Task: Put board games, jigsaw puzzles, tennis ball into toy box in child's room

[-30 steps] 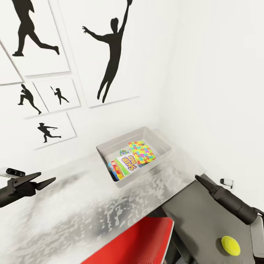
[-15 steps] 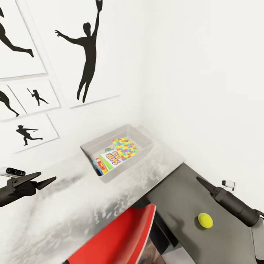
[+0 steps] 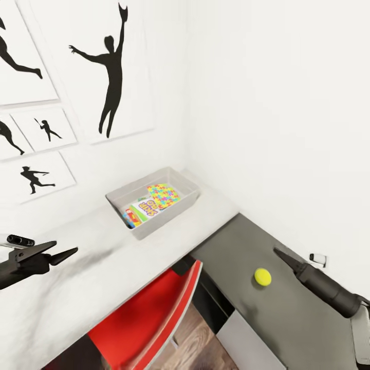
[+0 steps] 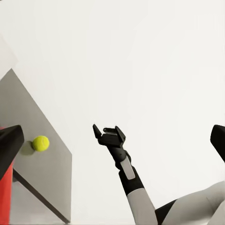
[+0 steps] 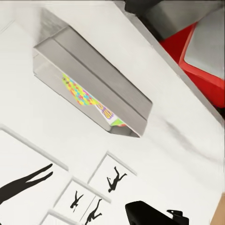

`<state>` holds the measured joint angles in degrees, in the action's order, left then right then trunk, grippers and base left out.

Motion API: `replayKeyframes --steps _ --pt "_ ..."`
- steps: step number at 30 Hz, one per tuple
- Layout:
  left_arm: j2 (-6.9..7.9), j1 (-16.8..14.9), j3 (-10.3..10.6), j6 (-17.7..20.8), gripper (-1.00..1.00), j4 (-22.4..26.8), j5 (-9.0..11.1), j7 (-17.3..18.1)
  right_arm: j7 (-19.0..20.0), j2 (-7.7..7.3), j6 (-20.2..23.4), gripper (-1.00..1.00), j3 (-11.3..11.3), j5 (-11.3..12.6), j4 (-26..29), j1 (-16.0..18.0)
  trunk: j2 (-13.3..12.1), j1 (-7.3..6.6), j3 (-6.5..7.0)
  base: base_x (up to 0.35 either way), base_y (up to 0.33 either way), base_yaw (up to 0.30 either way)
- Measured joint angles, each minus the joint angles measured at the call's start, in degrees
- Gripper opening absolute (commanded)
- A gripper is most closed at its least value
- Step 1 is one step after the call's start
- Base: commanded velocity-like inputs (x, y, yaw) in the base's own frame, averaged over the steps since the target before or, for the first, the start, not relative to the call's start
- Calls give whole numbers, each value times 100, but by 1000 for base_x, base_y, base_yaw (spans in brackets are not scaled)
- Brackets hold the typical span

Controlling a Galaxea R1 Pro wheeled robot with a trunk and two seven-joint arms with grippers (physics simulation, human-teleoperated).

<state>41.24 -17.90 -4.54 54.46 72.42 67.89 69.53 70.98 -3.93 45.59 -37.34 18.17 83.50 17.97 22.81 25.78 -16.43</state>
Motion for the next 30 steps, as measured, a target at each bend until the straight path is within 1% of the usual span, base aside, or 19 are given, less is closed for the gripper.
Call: replayKeyframes --steps 6,13,22,30 --pt "-4 1 2 0 100 0 0 -1 -135 9 -12 100 16 -1 -12 0 0 -2 0 -111 -1 -1" --pt "-10 1 2 0 100 0 -4 -2 -167 7 -167 100 19 1 -130 0 0 -3 0 -20 0 0" --pt "-23 0 3 0 100 0 -4 -1 -178 -14 -209 100 22 11 -165 -1 1 -3 23 -2 0 -110" --pt "-39 1 4 -8 100 0 -4 -2 -179 -10 -221 100 28 6 -178 1 0 -3 28 0 0 -13"
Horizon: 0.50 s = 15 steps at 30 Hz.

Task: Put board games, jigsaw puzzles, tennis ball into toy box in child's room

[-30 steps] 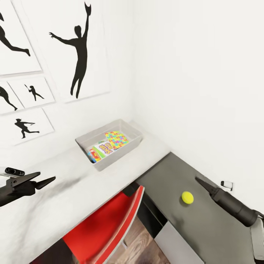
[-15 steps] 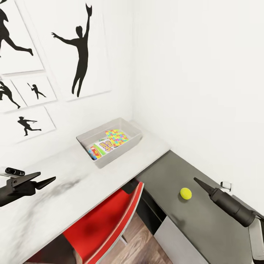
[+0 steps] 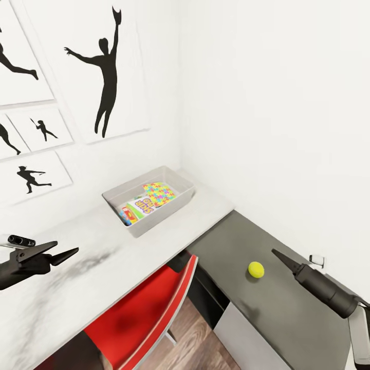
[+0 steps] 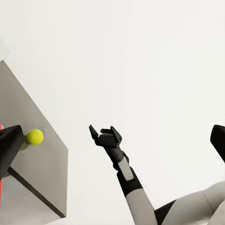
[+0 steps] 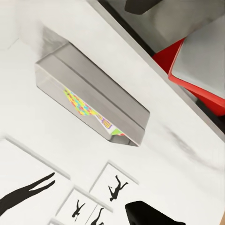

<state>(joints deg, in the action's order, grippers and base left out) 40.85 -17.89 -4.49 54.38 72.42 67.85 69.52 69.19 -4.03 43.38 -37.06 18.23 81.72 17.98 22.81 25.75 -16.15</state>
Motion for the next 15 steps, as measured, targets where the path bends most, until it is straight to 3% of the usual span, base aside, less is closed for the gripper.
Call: replayKeyframes --steps 8,15 --pt "-1 0 -1 -1 100 0 -5 -5 -2 10 -17 100 10 -3 -100 -1 0 0 1 0 0 -8" --pt "4 -3 0 -1 100 -1 -5 -4 1 -26 -11 100 4 5 -206 -2 0 1 29 -43 0 -172"
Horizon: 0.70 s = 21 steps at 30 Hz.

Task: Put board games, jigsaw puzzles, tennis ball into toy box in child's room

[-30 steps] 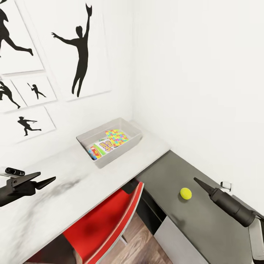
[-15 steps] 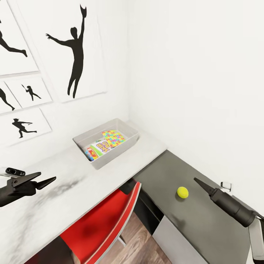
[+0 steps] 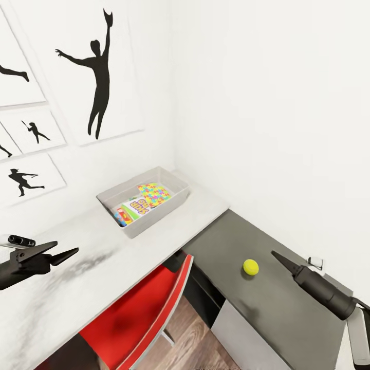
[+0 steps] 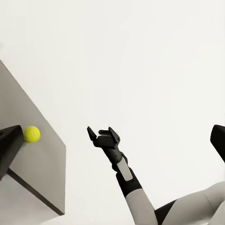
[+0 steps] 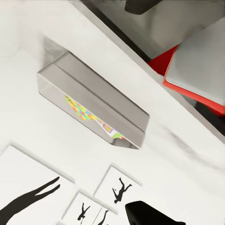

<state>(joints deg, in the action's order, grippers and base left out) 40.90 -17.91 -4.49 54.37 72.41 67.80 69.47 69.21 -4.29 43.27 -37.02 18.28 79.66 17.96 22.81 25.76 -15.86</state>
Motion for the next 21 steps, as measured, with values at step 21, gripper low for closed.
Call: replayKeyframes --steps 21 --pt "16 1 -8 0 100 0 -8 4 57 -2 1 100 -25 12 -13 0 0 0 159 -121 0 -182"
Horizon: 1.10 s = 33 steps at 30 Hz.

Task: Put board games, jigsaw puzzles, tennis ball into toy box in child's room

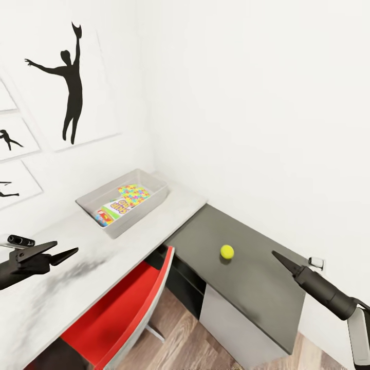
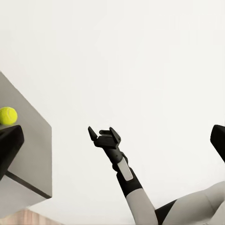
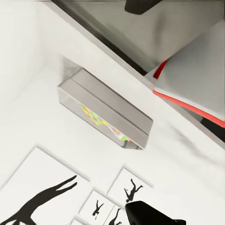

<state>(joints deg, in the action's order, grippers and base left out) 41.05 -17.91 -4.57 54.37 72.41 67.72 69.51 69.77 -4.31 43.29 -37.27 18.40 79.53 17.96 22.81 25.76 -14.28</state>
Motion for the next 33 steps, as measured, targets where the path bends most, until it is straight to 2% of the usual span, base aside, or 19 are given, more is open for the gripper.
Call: replayKeyframes --steps 33 --pt "-4 0 7 0 100 0 0 -1 6 -10 6 100 -5 6 -7 0 -1 -1 283 -8 0 -164"
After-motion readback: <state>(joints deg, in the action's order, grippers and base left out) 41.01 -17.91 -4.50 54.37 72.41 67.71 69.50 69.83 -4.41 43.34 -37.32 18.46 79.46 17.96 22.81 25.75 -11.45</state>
